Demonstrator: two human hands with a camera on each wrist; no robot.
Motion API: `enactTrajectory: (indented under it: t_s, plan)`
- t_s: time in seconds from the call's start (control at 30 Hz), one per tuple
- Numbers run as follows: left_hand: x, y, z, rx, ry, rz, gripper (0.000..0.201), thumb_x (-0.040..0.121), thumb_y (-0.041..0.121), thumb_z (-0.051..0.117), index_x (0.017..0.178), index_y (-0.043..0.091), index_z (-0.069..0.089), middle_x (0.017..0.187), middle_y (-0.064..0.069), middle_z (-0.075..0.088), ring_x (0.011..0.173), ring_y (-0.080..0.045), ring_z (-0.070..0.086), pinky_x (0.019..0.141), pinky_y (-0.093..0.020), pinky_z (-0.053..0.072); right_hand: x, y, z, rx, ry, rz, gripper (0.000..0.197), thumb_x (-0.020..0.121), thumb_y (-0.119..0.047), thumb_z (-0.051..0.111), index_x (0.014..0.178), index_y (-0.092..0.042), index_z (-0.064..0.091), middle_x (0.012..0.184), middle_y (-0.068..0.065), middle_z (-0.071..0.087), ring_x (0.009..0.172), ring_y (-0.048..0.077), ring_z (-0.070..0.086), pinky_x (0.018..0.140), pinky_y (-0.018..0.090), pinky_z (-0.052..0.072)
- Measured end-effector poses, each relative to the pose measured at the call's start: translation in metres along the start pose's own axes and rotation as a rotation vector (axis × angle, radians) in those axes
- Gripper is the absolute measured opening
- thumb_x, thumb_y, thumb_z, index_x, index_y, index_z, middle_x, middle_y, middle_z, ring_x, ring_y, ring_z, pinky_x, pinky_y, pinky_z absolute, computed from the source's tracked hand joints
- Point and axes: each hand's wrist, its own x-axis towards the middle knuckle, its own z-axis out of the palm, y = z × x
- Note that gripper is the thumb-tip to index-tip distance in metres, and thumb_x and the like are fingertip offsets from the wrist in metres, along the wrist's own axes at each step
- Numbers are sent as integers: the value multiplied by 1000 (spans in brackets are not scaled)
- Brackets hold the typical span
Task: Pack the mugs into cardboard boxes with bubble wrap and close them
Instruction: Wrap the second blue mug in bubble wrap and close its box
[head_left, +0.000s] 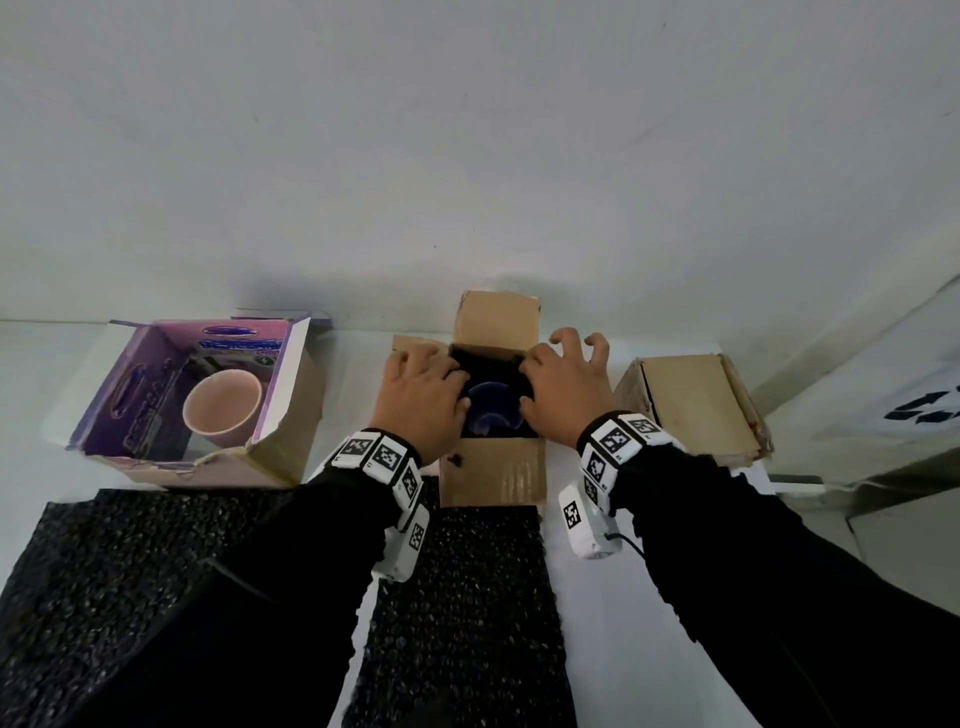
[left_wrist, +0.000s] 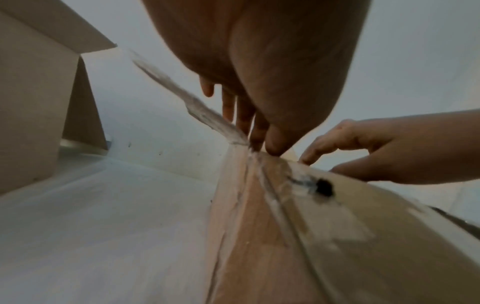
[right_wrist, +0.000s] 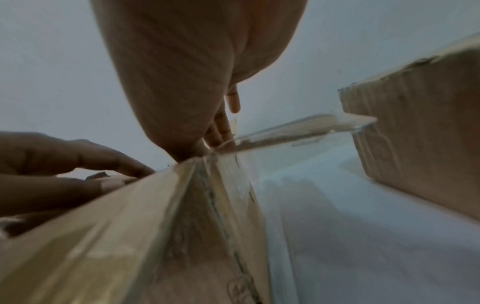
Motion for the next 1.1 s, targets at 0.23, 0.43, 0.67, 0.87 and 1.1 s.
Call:
enactTrajectory:
  t_s: [0.23, 0.43, 0.67, 0.87, 1.1]
  plan:
    - [22, -3, 15, 70, -132, -6, 71, 78, 54, 37, 139, 19, 39, 136, 3, 50, 135, -26, 25, 107, -53, 18, 14, 3, 14, 7, -20, -90, 33, 89, -33, 38, 113, -26, 60, 120, -10, 61, 138, 26, 20, 107, 56, -11]
    - [37, -3, 18, 132, -148, -9, 51, 84, 56, 32, 109, 27, 66, 121, -1, 50, 118, -27, 30, 93, -48, 20, 20, -2, 22, 47, -74, -61, 50, 96, -57, 19, 111, -27, 57, 118, -4, 64, 141, 26, 21, 105, 60, -21]
    - [39, -9, 20, 63, -203, 3, 52, 95, 53, 22, 114, 33, 67, 123, 11, 56, 126, -26, 24, 101, -52, 16, 24, -7, 20, 26, -159, -53, 67, 92, -69, 14, 104, -31, 68, 112, -10, 64, 138, 27, 23, 107, 62, -20]
    - [27, -22, 10, -8, -36, 111, 36, 83, 61, 48, 106, 40, 65, 117, 18, 61, 121, -19, 36, 98, -44, 22, -2, 4, 7, 254, 121, -148, 39, 89, -58, 36, 96, -36, 67, 101, -18, 63, 116, 18, 41, 102, 49, 15]
    - [-6, -19, 20, -192, 98, 273, 50, 84, 71, 37, 86, 34, 69, 98, 16, 62, 100, -13, 50, 96, -46, 28, -23, -2, 9, 393, -175, -354, 43, 78, -56, 67, 113, -33, 58, 97, -13, 49, 99, 12, 50, 86, 33, 27]
